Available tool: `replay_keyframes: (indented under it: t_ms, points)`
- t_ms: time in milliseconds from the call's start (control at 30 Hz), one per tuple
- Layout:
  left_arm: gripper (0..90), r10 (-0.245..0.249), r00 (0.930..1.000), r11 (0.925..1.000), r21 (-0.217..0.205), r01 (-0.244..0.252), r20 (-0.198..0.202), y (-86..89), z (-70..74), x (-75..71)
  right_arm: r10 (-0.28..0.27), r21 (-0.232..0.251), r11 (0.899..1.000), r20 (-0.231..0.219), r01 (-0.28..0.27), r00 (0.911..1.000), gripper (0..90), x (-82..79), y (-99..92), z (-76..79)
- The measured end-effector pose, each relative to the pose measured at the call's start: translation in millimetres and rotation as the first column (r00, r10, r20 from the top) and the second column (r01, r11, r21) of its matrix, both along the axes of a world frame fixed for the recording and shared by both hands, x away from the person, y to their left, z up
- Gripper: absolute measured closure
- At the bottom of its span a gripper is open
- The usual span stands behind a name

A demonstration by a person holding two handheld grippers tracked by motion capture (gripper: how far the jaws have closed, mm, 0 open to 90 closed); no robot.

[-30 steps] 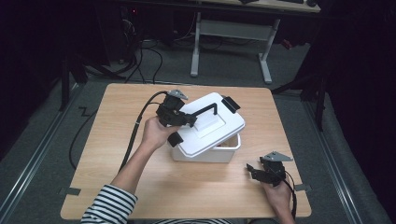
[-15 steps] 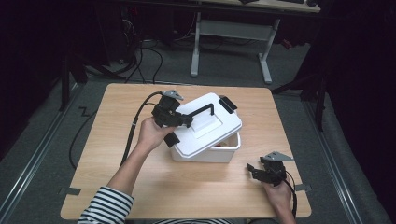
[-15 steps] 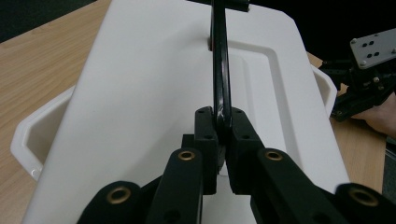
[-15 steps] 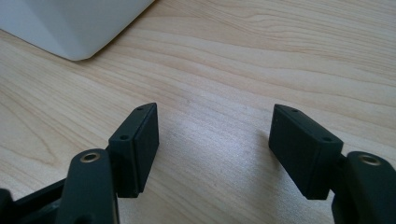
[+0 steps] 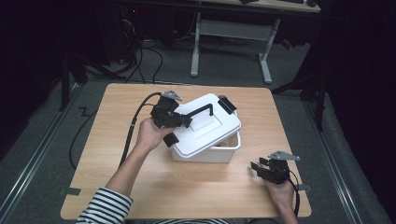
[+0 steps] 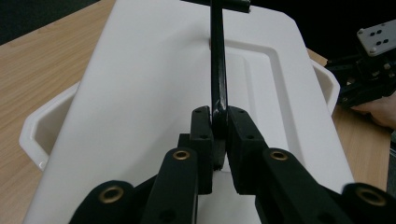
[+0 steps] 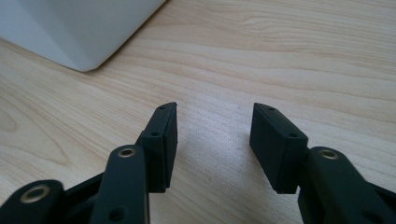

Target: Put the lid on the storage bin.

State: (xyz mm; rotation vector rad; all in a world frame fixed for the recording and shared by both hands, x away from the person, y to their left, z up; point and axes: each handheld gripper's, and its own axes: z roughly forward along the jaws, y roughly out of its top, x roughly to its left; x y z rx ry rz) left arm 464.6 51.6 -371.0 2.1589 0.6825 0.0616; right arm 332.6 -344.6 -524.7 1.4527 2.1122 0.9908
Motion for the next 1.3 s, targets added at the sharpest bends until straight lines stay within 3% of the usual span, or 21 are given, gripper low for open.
replay_keyframes:
  t_ms: [300, 567, 733, 867, 967, 1067, 1300]
  points:
    - [73.0, 0.021, 0.9998, 0.9997, -0.007, -0.021, 0.006, 3.7, -2.0, -0.4, 0.017, 0.028, 0.999, 0.022, -0.018, 0.9996, 62.3, 0.9, -4.8, 10.1]
    - [58.3, 0.057, 0.9982, 0.9982, -0.02, -0.057, 0.02, 8.1, 1.7, -3.4, 0.032, 0.053, 0.998, 0.069, -0.035, 0.9971, 67.2, 8.2, -7.3, 30.1]
    - [47.2, 0.091, 0.9952, 0.9949, -0.048, -0.089, 0.035, 13.9, 5.0, -8.3, 0.049, 0.076, 0.995, 0.093, -0.056, 0.9944, 72.6, 15.9, -8.0, 42.3]
    - [43.6, 0.122, 0.9913, 0.9904, -0.071, -0.119, 0.048, 21.7, 9.1, -15.6, 0.078, 0.08, 0.993, 0.11, -0.087, 0.9909, 76.3, 23.4, -5.5, 53.9]
    - [43.2, 0.164, 0.9849, 0.9832, -0.089, -0.159, 0.055, 31.8, 12.6, -21.6, 0.089, 0.083, 0.992, 0.116, -0.099, 0.9892, 78.8, 30.6, -4.0, 60.7]
    - [43.4, 0.22, 0.9741, 0.9725, -0.091, -0.214, 0.054, 42.1, 14.3, -27.0, 0.1, 0.075, 0.991, 0.128, -0.11, 0.9867, 81.2, 36.4, -1.6, 67.6]
    - [43.4, 0.359, 0.9314, 0.9327, -0.066, -0.355, 0.062, 60.6, 13.4, -41.0, 0.129, 0.075, 0.987, 0.143, -0.141, 0.9812, 86.0, 51.7, 3.0, 83.3]
